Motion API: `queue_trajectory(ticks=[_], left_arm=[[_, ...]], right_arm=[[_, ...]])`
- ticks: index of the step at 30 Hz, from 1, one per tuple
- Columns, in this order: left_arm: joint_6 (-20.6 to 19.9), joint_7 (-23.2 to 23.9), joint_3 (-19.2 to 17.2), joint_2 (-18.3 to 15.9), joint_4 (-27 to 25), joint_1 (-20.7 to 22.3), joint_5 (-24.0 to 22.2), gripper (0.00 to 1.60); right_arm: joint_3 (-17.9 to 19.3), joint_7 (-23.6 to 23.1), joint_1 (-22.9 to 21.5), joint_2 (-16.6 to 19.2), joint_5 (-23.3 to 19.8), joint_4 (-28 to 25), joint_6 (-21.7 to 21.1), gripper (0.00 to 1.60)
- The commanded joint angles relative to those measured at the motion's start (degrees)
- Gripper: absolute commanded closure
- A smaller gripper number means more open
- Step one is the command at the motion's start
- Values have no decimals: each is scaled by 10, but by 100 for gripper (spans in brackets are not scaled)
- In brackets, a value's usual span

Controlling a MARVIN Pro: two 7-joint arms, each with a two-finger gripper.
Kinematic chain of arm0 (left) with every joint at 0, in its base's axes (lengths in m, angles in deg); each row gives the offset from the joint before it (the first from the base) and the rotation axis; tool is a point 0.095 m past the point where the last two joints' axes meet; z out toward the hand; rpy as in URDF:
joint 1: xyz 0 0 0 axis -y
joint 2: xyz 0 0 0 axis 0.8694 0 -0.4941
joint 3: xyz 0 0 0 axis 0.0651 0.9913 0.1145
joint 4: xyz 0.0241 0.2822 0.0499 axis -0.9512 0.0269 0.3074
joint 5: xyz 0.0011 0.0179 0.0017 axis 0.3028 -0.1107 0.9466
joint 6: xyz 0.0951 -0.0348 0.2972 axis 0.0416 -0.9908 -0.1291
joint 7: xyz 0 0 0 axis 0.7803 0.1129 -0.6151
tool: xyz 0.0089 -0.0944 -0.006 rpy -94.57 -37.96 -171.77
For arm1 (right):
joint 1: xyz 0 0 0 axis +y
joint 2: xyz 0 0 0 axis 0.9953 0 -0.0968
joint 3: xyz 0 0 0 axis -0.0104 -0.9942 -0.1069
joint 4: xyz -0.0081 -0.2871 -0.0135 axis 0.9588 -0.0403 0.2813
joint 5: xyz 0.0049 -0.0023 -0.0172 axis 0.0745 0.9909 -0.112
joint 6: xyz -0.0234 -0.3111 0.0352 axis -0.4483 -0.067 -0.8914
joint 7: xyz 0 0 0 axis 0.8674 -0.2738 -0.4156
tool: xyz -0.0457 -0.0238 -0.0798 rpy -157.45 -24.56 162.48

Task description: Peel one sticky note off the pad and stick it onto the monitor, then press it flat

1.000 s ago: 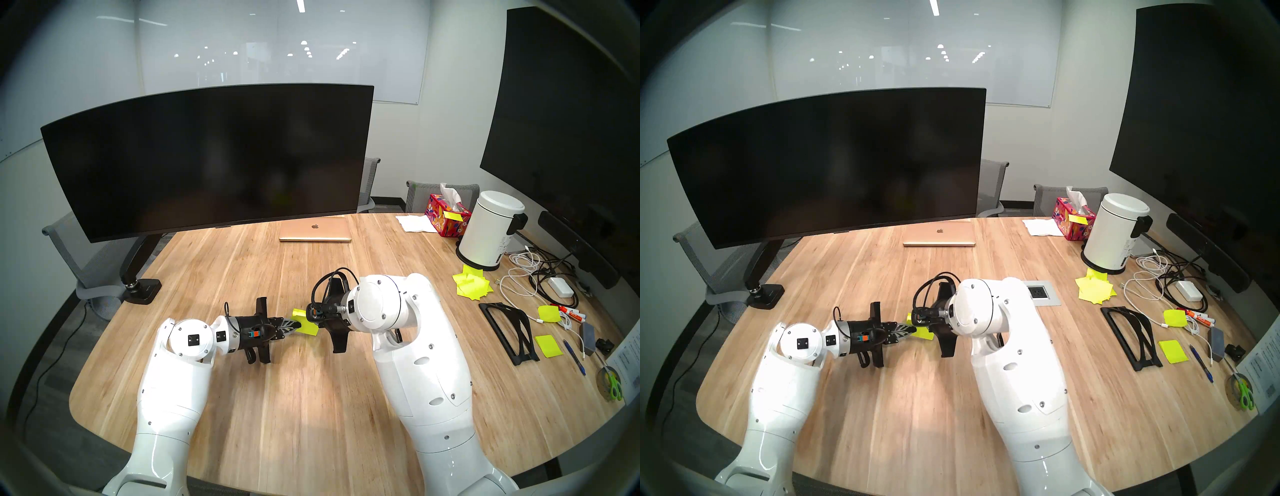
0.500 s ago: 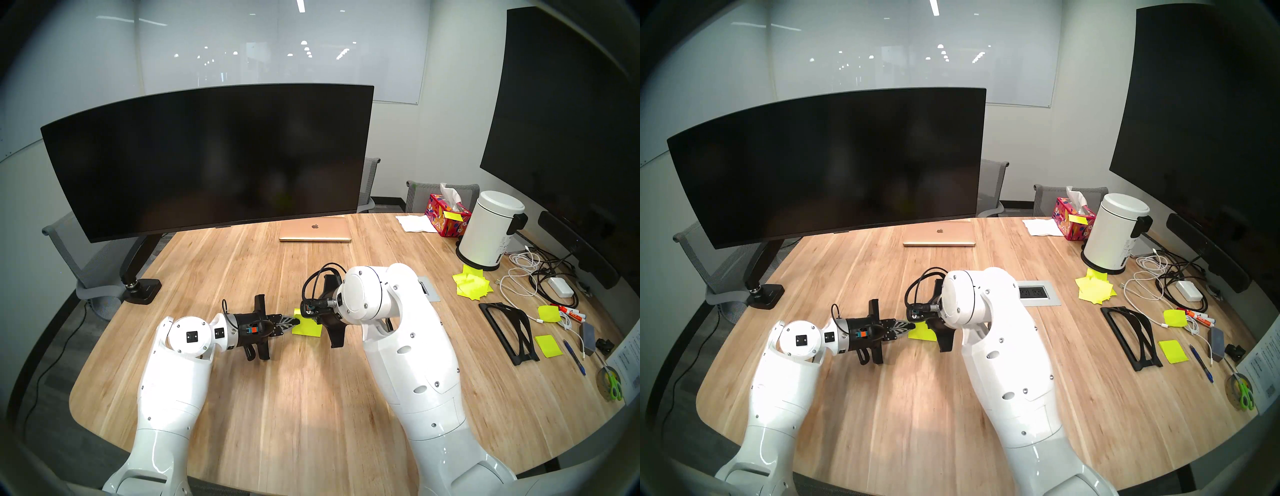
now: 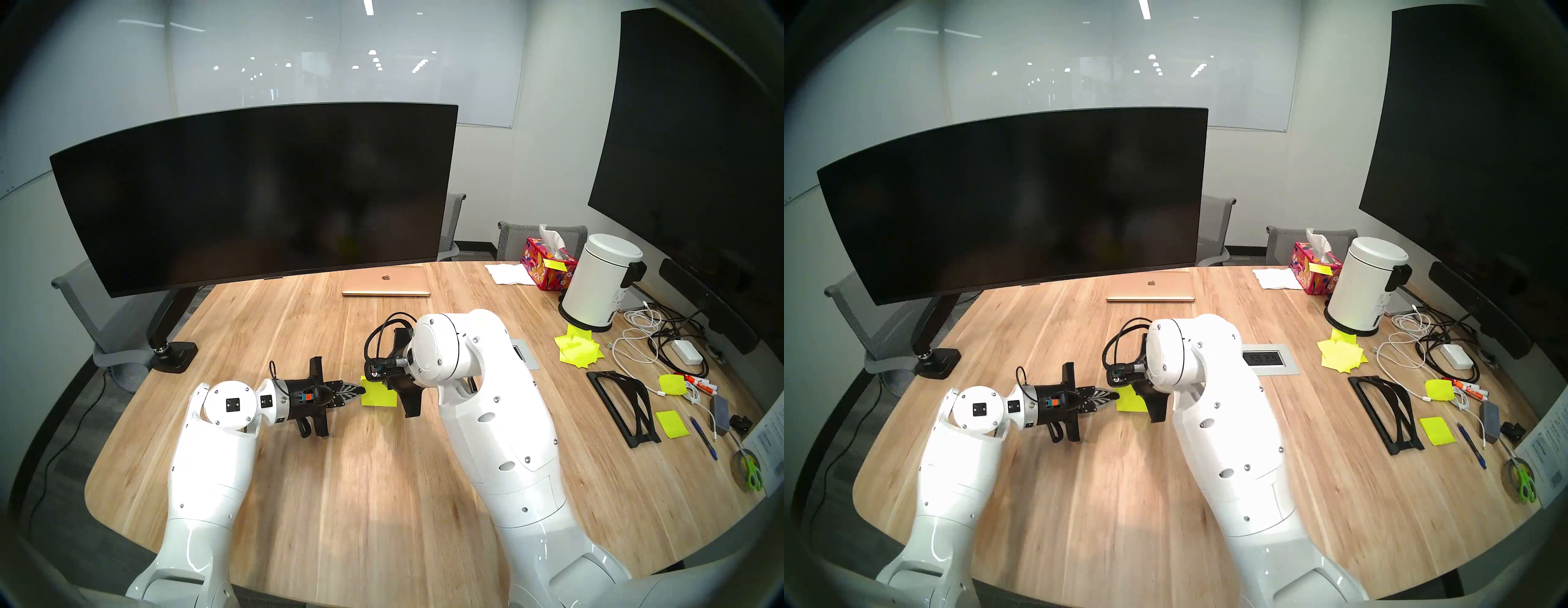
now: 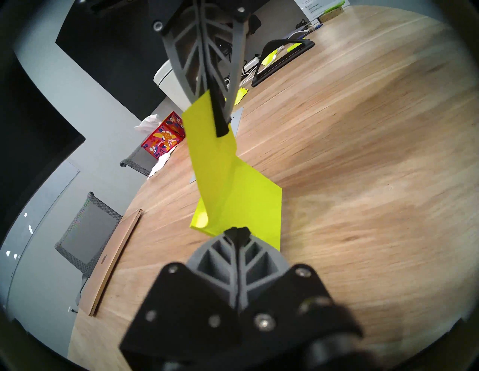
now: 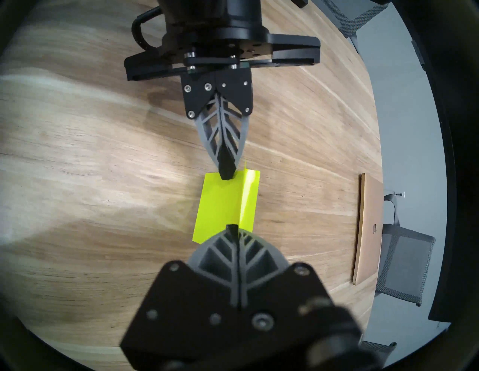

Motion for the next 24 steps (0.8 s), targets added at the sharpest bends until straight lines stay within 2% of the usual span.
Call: queue_trajectory(ticks=[1,11,24], left_arm=[[6,-4,-1,4,3,10,-7,160],[2,-11,-10,11,-1,4,-7,160],[12,-11,-18,8,9,6,-5,160]], right_arm=[[3,4,-20,-6,-4,8,4,160],[3,15,-34,-4,22,64,-9,160],[-19,-6,-33,-24,47,41,-34,160]])
